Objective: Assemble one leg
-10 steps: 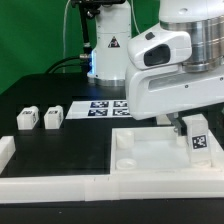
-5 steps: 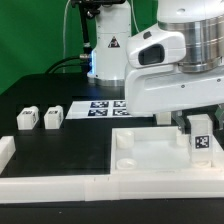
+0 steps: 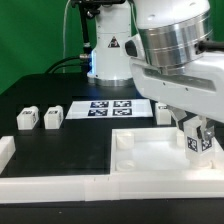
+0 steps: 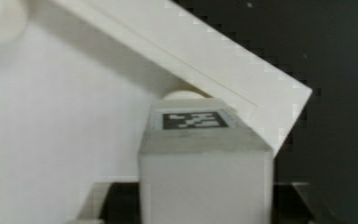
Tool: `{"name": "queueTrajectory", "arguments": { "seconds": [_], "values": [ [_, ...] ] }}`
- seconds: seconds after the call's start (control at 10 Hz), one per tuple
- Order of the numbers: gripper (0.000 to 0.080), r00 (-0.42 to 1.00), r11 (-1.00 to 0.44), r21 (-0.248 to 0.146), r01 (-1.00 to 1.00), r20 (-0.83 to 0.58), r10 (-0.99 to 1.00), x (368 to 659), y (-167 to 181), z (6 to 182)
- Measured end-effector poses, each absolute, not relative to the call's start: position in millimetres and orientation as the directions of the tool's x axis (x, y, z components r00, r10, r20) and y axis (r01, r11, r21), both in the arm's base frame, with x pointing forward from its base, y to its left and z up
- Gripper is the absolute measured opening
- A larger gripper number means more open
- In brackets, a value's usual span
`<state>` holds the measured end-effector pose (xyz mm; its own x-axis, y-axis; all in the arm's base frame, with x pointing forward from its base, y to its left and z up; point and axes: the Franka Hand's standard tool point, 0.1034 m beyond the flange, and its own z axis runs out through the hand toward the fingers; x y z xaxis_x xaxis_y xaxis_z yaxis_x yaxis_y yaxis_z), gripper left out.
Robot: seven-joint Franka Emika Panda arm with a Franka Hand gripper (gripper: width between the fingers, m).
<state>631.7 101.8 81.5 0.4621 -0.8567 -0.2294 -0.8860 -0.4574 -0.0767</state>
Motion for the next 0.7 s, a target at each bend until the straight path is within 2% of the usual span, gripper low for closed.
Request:
{"name": "queueTrajectory", "arguments": {
  "seconds": [0.4,0.6,0.7],
  "values": [
    [0.0295,0.013,-0.023,0.04,-0.999,-0.241,-0.971,629.1,118.2,82.6],
    [0.0295,0.11,-0.118,0.016,-0.993,-0.242,-0.964,629.3,116.3,82.4],
    [0.0338,0.154,-0.16,0.006,-0.987,-0.243,-0.958,629.2,116.4,82.3]
  ]
}}
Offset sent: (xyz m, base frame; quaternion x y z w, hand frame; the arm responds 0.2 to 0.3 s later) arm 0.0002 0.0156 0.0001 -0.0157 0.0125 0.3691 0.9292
